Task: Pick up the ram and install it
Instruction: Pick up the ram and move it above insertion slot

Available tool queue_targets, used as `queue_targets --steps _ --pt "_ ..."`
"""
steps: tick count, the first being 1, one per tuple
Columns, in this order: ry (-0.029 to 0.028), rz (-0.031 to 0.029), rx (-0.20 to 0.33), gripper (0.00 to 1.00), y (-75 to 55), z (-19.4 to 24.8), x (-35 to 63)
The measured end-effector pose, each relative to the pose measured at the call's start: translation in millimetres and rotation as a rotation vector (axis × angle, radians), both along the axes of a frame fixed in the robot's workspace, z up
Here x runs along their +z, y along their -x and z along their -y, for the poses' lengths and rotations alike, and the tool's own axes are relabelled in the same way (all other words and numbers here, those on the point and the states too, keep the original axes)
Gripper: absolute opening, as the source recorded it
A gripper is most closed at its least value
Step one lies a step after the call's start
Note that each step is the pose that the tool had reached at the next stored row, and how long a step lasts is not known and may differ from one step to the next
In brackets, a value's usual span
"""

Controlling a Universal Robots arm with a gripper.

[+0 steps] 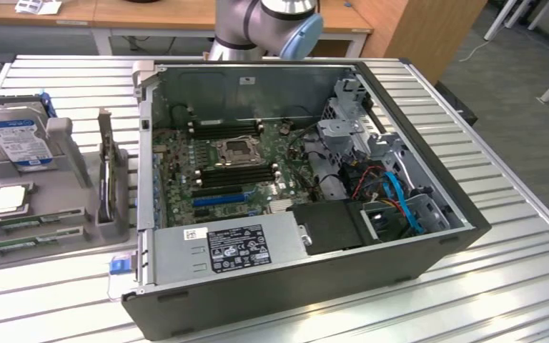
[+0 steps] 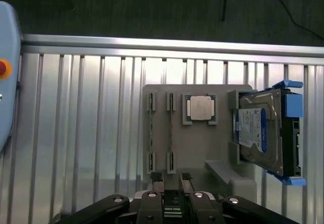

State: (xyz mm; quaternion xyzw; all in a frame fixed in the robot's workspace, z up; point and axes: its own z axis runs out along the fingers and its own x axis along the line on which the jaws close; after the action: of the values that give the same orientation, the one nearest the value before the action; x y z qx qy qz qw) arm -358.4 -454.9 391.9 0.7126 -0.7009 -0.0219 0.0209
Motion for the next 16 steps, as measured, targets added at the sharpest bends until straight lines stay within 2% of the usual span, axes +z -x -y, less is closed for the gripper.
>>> queue_targets --steps 4,10,16 --pt "-0.0001 0.0001 0.0 0.26 0.2 0.4 -3.2" --pt "0.0005 0.0 0.0 0.26 0.1 0.6 -14.1" --pt "0.0034 -0.0001 0.0 0.26 0.1 0.7 -25.0"
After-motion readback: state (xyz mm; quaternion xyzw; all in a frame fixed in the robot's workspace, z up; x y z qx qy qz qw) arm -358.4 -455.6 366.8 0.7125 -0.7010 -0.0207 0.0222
